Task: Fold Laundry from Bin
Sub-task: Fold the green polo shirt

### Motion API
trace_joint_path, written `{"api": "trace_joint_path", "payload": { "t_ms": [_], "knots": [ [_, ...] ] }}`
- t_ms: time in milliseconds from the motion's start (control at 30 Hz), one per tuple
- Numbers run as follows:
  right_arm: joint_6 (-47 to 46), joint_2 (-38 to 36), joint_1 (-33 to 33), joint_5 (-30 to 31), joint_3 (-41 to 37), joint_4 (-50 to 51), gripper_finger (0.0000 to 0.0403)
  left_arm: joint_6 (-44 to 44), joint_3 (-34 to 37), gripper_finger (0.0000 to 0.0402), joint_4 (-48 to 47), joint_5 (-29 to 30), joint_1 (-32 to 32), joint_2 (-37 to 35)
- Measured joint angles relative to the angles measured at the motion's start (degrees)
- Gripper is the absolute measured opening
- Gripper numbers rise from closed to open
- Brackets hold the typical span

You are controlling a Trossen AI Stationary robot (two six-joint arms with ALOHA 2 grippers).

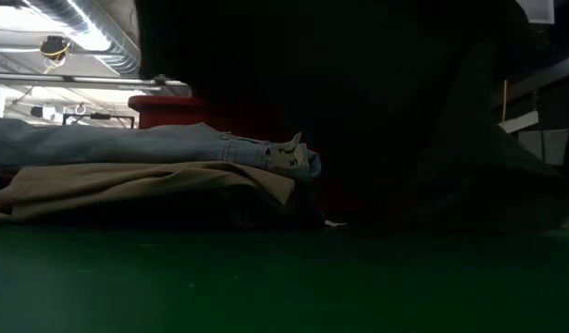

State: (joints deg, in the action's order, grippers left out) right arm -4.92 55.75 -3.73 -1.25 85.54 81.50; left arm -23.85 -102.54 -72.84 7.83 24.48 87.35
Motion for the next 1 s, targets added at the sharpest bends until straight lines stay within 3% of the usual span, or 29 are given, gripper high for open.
{"api": "trace_joint_path", "payload": {
  "t_ms": [200, 500, 800, 1000],
  "knots": [
    [-1.27, 4.05, 2.53, -2.24, -0.01, -1.69, 0.0003, -8.6, 6.91, 0.0006, 3.29, -1.4, 5.79, 0.0],
    [-10.6, 11.38, 22.73, 6.9, -8.05, -9.75, 0.0003, -18.11, 14.69, 0.0006, 14.07, -1.6, 12.63, 0.0],
    [-28.36, 19.27, 39.45, 8.19, -17.35, -10.34, 0.0003, -21.03, 25.33, 0.0006, 37.66, -1.33, 14.96, 0.78],
    [-37.95, 21.93, 47.96, 5.74, -19.94, -11.56, 0.0003, -21.03, 30.54, 0.0007, 52.77, -1.3, 14.91, 4.52]
  ]
}}
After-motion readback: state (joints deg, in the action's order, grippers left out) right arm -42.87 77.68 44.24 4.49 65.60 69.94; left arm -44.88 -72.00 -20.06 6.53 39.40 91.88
